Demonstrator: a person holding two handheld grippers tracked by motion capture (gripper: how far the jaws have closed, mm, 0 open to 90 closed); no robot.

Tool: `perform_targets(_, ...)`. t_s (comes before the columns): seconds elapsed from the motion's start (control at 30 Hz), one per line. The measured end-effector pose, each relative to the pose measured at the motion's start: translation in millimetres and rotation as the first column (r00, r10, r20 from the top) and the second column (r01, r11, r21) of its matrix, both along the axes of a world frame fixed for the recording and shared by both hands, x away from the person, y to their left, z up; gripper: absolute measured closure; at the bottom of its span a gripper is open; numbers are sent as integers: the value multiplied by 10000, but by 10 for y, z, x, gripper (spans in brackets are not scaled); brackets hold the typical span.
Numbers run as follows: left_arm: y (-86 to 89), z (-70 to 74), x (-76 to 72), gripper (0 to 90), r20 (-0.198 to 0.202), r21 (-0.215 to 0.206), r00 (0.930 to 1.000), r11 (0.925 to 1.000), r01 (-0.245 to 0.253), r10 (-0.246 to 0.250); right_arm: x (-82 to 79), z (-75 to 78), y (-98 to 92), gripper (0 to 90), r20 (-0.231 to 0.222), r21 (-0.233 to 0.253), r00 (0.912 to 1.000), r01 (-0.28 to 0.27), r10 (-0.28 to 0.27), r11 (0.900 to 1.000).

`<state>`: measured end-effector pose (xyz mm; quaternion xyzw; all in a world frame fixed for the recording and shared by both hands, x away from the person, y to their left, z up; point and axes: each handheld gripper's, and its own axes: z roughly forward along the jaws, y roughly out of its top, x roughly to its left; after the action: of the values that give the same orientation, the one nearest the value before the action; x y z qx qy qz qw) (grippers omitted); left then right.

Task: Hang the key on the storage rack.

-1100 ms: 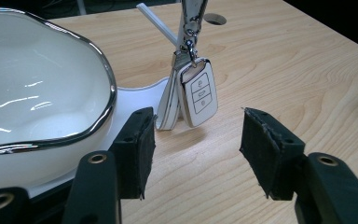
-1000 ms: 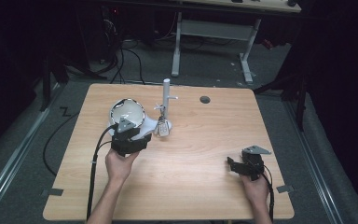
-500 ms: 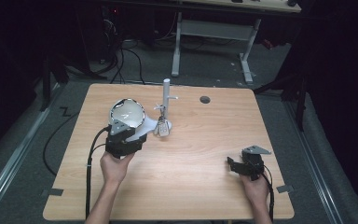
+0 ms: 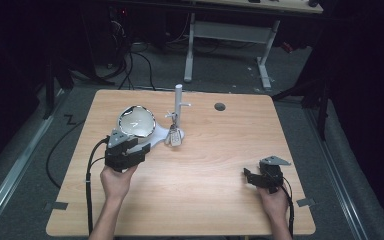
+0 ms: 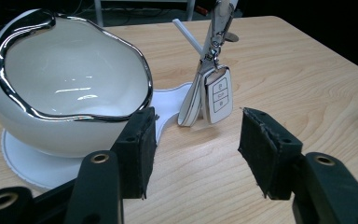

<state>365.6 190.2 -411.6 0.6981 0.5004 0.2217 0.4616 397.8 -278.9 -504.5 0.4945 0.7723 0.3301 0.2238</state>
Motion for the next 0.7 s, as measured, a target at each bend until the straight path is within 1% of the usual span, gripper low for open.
perform_targets(0.13,30,5,-26,462,17,11,10000,10000,-41,41,0,0,0,289,-1,1,10000,2,-2,10000)
perform_targets(0.3,70,12,-68,463,95,-77,9999,9999,-141,141,0,0,0,289,-1,1,10000,2,-2,10000)
perform_targets(0.47,106,16,-99,465,114,-44,9998,9998,-190,190,0,0,1,289,1,9,10000,6,-6,10000)
perform_targets(0.53,140,13,-130,466,155,-152,9995,9995,-289,292,0,0,1,289,0,9,10000,5,-5,10000)
perform_targets(0.7,178,8,-170,467,184,-186,9991,9991,-382,385,0,0,1,289,1,3,10000,0,0,10000)
